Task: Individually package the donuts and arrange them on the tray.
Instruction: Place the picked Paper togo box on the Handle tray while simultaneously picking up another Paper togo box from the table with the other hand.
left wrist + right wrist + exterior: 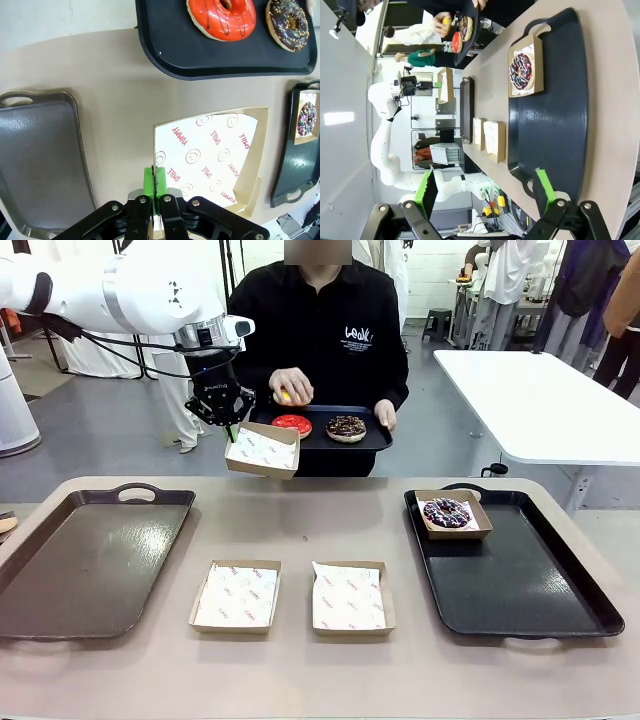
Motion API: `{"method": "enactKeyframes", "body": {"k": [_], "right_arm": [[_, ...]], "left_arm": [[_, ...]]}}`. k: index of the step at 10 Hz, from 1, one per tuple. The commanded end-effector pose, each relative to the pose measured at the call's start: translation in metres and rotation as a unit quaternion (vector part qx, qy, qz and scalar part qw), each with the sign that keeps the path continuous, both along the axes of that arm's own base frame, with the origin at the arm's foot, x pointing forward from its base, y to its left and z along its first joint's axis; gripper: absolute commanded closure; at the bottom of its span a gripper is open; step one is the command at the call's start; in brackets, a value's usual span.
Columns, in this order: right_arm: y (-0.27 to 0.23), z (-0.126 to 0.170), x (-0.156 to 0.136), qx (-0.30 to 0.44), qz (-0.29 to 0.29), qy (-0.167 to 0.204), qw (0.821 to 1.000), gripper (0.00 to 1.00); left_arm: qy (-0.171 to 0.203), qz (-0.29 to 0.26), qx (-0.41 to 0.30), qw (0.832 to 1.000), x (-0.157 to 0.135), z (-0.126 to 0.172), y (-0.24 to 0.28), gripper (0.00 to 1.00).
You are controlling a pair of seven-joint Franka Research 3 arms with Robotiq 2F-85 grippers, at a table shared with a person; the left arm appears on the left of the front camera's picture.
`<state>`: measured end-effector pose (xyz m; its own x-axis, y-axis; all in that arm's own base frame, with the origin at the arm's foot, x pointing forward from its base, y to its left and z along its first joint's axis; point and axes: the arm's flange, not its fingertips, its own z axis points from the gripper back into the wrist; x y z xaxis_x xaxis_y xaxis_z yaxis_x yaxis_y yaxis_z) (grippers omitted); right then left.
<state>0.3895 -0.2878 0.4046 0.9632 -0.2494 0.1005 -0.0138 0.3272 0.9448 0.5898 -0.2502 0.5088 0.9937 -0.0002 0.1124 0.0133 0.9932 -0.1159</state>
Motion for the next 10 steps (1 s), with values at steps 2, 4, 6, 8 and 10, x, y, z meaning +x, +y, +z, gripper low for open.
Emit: {"method": "enactKeyframes", "body": {"k": [2,4,6,8,10], "right_arm": [[0.0063,0.0045,-0.0061,-0.007,-0.003,-0.002,1.0,0.0],[0.0063,0.0045,-0.0061,-0.007,-0.003,-0.002,1.0,0.0],[0.0063,0.0045,-0.0061,-0.007,-0.003,-0.002,1.0,0.0],[0.0063,0.0045,-0.0061,-0.007,-0.003,-0.002,1.0,0.0],[0.0063,0.0045,-0.0061,-0.007,-0.003,-0.002,1.0,0.0]], "left_arm": [[-0.001,-0.001,0.001,1.0,-0.0028,0.002,0.0008,1.0],[-0.001,-0.001,0.001,1.0,-0.0028,0.002,0.0008,1.0],[-0.001,-0.001,0.001,1.0,-0.0028,0.002,0.0008,1.0],[-0.001,-0.001,0.001,1.0,-0.0028,0.002,0.0008,1.0],[-0.001,-0.001,0.001,1.0,-0.0028,0.002,0.0008,1.0]]}}
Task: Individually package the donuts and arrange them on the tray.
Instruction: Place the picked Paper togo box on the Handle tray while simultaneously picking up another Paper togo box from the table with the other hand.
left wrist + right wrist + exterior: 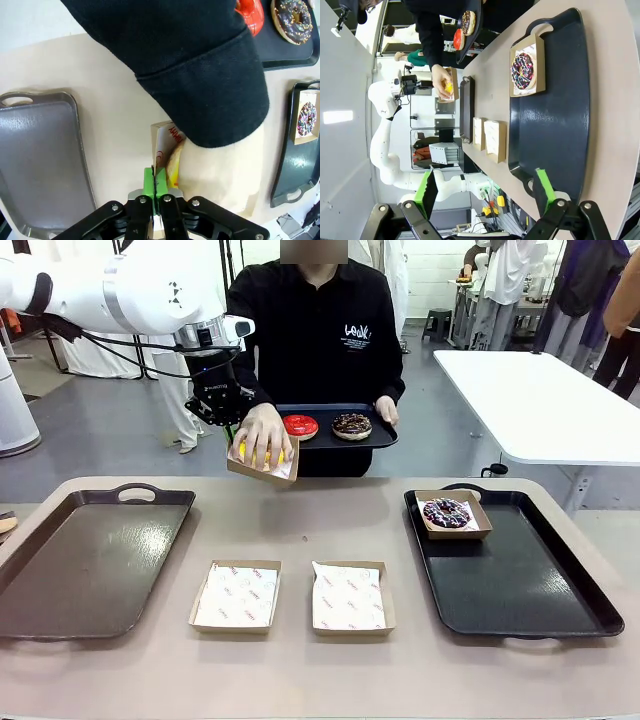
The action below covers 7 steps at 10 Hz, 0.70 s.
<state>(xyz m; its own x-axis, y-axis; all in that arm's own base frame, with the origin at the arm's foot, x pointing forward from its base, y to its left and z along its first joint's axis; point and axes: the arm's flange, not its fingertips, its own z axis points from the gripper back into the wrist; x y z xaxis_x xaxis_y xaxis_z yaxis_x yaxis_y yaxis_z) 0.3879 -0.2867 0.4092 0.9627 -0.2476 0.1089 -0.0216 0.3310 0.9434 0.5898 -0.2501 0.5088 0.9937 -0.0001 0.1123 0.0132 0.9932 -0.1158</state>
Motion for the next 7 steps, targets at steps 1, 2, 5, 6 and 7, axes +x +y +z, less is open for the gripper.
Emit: {"method": "enactKeyframes", "body": {"k": [1,2,5,6,7], "right_arm": [[0.0052,0.0,-0.0045,-0.005,-0.004,0.002,1.0,0.0],[0.0052,0.0,-0.0045,-0.005,-0.004,0.002,1.0,0.0],[0.0052,0.0,-0.0045,-0.005,-0.004,0.002,1.0,0.0],[0.0052,0.0,-0.0045,-0.005,-0.004,0.002,1.0,0.0],[0.0052,0.0,-0.0045,-0.005,-0.004,0.002,1.0,0.0]], "left_arm": [[-0.001,-0.001,0.0,1.0,-0.0028,0.002,0.0007,1.0],[-0.001,-0.001,0.0,1.0,-0.0028,0.002,0.0007,1.0],[-0.001,-0.001,0.0,1.0,-0.0028,0.002,0.0007,1.0],[-0.001,-0.001,0.0,1.0,-0.0028,0.002,0.0007,1.0],[-0.001,-0.001,0.0,1.0,-0.0028,0.002,0.0007,1.0]]}}
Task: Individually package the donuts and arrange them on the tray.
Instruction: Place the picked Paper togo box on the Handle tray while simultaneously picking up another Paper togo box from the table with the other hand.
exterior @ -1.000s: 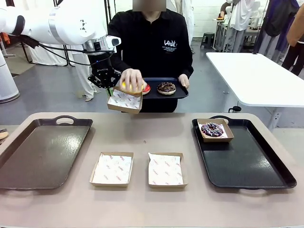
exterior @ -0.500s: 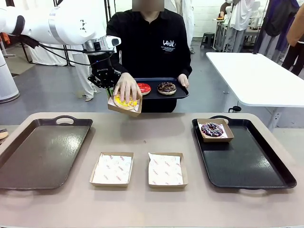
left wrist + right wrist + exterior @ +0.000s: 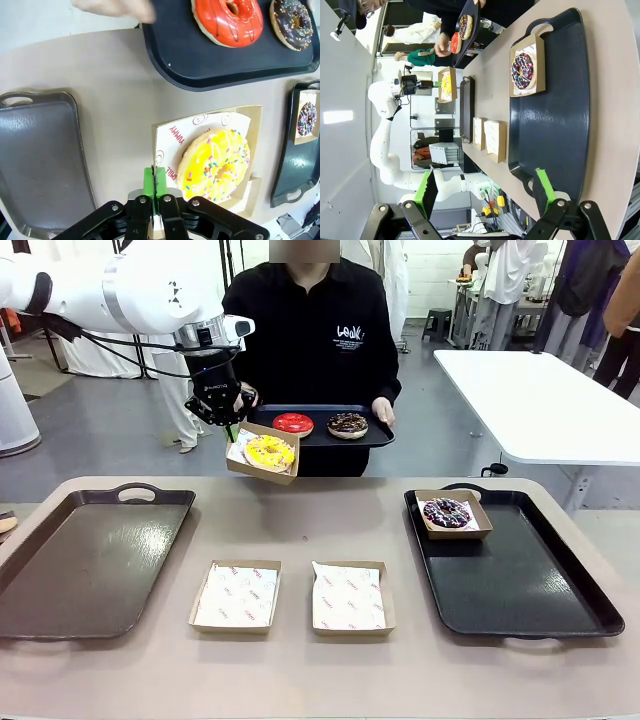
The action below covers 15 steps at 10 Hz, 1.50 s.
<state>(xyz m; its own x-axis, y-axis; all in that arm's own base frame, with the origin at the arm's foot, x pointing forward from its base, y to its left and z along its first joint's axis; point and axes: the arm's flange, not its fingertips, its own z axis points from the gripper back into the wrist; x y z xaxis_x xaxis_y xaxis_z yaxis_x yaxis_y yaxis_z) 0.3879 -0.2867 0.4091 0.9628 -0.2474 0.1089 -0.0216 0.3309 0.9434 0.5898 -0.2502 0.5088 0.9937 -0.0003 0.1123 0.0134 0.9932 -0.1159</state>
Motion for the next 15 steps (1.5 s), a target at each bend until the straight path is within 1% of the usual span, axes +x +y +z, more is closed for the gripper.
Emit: {"method": "enactKeyframes", "body": {"k": [1,5,6,7,8,9,11,13,14,15], "right_arm": [[0.005,0.0,-0.005,-0.005,-0.004,0.002,1.0,0.0],[0.005,0.0,-0.005,-0.005,-0.004,0.002,1.0,0.0],[0.0,0.0,0.0,0.0,0.0,0.0,1.0,0.0],[0.015,0.017,-0.001,-0.052,0.03,-0.015,0.998,0.0],[0.031,0.039,0.007,-0.097,0.042,-0.008,0.994,0.0],[0.057,0.064,0.023,-0.147,0.073,0.02,0.986,0.0],[0.126,0.113,0.042,-0.212,0.123,0.037,0.969,0.0],[0.214,0.127,0.044,-0.315,0.164,0.063,0.933,0.0],[0.252,0.125,0.045,-0.349,0.173,0.066,0.919,0.0],[0.288,0.115,0.042,-0.381,0.185,0.07,0.903,0.0]], "left_arm": [[-0.001,-0.001,0.001,1.0,-0.003,0.002,0.001,1.0],[-0.001,-0.001,0.001,1.0,-0.003,0.002,0.001,1.0],[0.0,0.0,0.0,1.0,0.0,0.0,0.0,0.99],[0.001,-0.023,0.013,1.0,-0.005,-0.002,0.006,0.99],[-0.012,-0.025,0.019,0.999,-0.009,0.005,0.02,0.99],[-0.029,-0.031,0.018,0.999,-0.017,0.014,0.04,0.99],[-0.027,-0.035,0.028,0.999,-0.038,0.023,0.078,0.99],[-0.03,-0.02,0.039,0.999,-0.066,0.033,0.122,0.99],[-0.029,-0.016,0.052,0.998,-0.076,0.034,0.141,0.99],[-0.021,-0.003,0.056,0.998,-0.087,0.031,0.158,0.99]]}}
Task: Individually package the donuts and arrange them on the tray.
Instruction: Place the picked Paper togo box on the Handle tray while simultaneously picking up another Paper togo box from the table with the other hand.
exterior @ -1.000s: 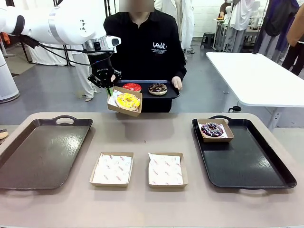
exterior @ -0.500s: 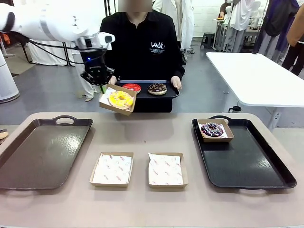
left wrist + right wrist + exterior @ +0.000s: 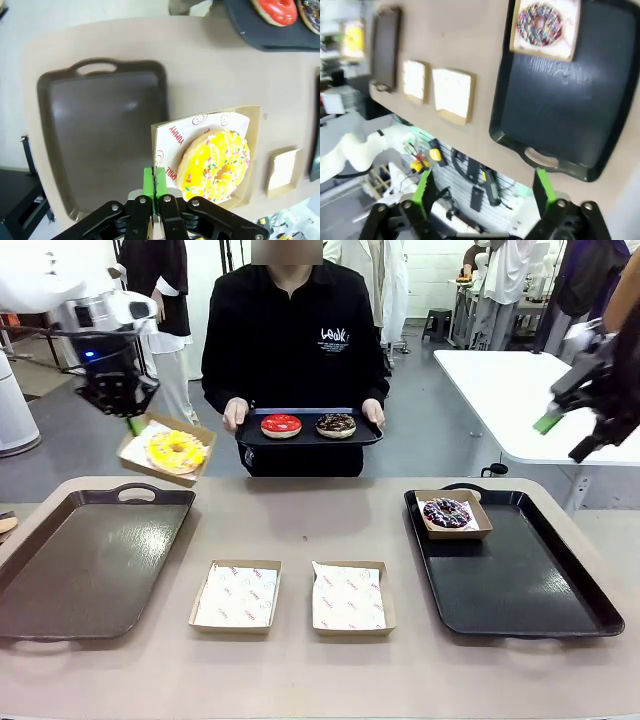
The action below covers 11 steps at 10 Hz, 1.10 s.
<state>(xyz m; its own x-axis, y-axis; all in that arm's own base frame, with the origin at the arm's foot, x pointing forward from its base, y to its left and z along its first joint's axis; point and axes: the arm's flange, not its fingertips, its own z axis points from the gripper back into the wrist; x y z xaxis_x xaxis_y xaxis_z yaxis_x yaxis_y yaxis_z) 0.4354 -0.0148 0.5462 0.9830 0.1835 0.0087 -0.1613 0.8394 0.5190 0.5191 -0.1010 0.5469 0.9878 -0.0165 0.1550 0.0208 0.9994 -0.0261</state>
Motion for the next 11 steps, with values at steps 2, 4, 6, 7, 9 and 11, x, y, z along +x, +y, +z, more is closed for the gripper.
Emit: {"method": "enactKeyframes", "body": {"k": [2,4,6,7,9,11], "right_arm": [[0.077,-0.049,-0.01,-0.108,0.018,0.006,0.994,0.0],[0.109,-0.077,-0.012,-0.136,0.009,-0.004,0.991,0.0],[0.127,-0.098,-0.016,-0.141,0.003,-0.005,0.99,0.0],[0.129,-0.101,-0.017,-0.141,0.001,-0.006,0.99,0.0],[0.128,-0.099,-0.016,-0.128,0.017,-0.005,0.992,0.0],[0.128,-0.099,-0.016,-0.128,0.017,-0.005,0.992,0.0]], "left_arm": [[0.026,0.019,0.026,0.999,-0.026,-0.02,0.042,0.99],[0.032,0.026,0.027,0.999,-0.028,-0.036,0.065,0.99],[0.035,0.027,0.033,0.998,-0.023,-0.047,0.074,0.99],[0.038,0.031,0.031,0.998,-0.019,-0.047,0.081,0.99],[0.036,0.032,0.028,0.998,-0.017,-0.057,0.064,0.99],[0.048,0.041,0.022,0.998,-0.023,-0.05,0.076,0.99]]}}
